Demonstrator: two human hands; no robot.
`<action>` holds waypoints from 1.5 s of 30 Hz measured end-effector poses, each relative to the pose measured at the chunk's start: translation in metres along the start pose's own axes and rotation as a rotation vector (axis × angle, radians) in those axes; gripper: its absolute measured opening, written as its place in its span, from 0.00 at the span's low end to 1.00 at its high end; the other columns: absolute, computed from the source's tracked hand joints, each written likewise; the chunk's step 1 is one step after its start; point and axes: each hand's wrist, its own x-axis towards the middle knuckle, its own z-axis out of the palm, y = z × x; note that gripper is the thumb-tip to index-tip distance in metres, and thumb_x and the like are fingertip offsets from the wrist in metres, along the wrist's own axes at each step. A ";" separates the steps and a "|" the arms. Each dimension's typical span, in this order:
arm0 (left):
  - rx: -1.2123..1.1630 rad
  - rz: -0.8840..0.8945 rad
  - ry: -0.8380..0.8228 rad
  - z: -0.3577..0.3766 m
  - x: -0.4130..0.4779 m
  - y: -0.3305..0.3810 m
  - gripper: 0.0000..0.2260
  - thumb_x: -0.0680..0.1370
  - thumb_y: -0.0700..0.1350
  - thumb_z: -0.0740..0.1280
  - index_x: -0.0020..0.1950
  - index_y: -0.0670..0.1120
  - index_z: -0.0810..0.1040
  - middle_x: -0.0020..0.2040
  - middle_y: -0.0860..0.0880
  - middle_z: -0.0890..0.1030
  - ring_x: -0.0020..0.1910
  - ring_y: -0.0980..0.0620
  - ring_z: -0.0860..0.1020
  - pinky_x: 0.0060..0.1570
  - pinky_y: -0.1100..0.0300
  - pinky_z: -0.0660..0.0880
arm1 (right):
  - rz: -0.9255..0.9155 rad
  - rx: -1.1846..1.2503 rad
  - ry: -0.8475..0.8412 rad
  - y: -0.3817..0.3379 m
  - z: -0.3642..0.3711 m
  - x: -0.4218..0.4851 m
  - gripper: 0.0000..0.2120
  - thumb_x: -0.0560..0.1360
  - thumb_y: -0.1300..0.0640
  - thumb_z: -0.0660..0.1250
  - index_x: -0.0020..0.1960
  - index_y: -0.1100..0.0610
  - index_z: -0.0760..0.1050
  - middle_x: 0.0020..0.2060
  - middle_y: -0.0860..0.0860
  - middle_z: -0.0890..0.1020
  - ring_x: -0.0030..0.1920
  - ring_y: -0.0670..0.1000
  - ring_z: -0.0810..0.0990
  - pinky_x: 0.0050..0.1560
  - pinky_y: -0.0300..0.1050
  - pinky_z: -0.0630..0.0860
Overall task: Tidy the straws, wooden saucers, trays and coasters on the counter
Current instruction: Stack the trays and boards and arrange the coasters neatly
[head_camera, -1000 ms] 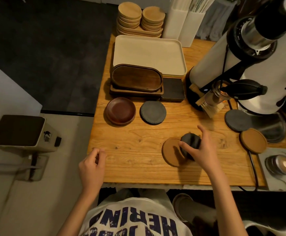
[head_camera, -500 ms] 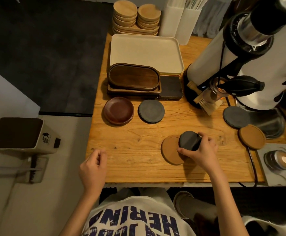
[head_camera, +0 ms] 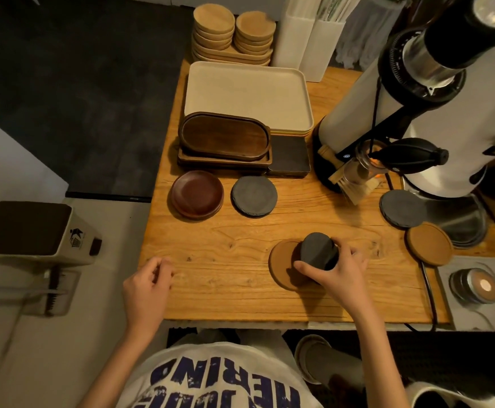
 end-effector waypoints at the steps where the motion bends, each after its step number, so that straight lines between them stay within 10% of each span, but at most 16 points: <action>1: -0.053 -0.024 -0.033 0.002 -0.002 0.006 0.13 0.80 0.41 0.63 0.36 0.50 0.77 0.26 0.56 0.77 0.25 0.60 0.77 0.22 0.69 0.70 | -0.015 0.022 -0.001 0.000 -0.002 -0.005 0.51 0.60 0.38 0.80 0.75 0.53 0.61 0.68 0.56 0.63 0.71 0.58 0.58 0.67 0.53 0.65; 8: -0.509 -0.338 -0.610 0.040 -0.021 0.095 0.14 0.75 0.61 0.62 0.52 0.55 0.80 0.43 0.47 0.84 0.39 0.43 0.81 0.35 0.54 0.78 | -0.193 0.148 -0.075 -0.014 -0.015 -0.045 0.55 0.55 0.27 0.74 0.75 0.43 0.57 0.63 0.43 0.60 0.67 0.45 0.57 0.64 0.42 0.63; 13: -0.826 -0.636 -0.918 0.079 -0.044 0.141 0.24 0.70 0.70 0.63 0.62 0.61 0.78 0.59 0.50 0.83 0.57 0.50 0.81 0.47 0.55 0.80 | -0.381 0.099 -0.205 -0.021 -0.018 -0.057 0.49 0.59 0.30 0.74 0.73 0.37 0.55 0.60 0.37 0.57 0.65 0.42 0.56 0.65 0.38 0.61; 20: -1.118 -0.764 -0.810 0.122 -0.050 0.158 0.26 0.74 0.63 0.63 0.67 0.52 0.76 0.62 0.41 0.81 0.57 0.44 0.81 0.49 0.50 0.80 | -0.447 0.102 -0.306 -0.001 -0.054 -0.031 0.53 0.61 0.27 0.71 0.77 0.37 0.47 0.70 0.35 0.53 0.70 0.40 0.52 0.71 0.43 0.59; 27: -1.338 -0.728 -0.794 0.147 -0.047 0.164 0.27 0.73 0.63 0.66 0.69 0.53 0.73 0.64 0.32 0.75 0.53 0.32 0.78 0.44 0.40 0.78 | -0.304 0.057 0.308 0.052 -0.113 0.082 0.37 0.72 0.46 0.74 0.74 0.55 0.62 0.69 0.52 0.69 0.69 0.47 0.63 0.69 0.49 0.65; 33: -1.400 -0.702 -0.691 0.158 -0.041 0.168 0.31 0.68 0.62 0.73 0.69 0.53 0.74 0.63 0.33 0.77 0.53 0.33 0.79 0.44 0.41 0.78 | -0.210 -0.199 0.157 0.079 -0.126 0.152 0.49 0.70 0.41 0.75 0.80 0.55 0.51 0.77 0.60 0.57 0.77 0.62 0.54 0.75 0.62 0.57; 45: -1.388 -0.678 -0.647 0.160 -0.030 0.175 0.27 0.72 0.63 0.65 0.69 0.55 0.74 0.65 0.35 0.77 0.53 0.34 0.80 0.44 0.42 0.79 | -0.158 -0.099 0.114 0.084 -0.139 0.154 0.45 0.68 0.43 0.77 0.77 0.50 0.59 0.72 0.57 0.63 0.73 0.60 0.57 0.70 0.60 0.64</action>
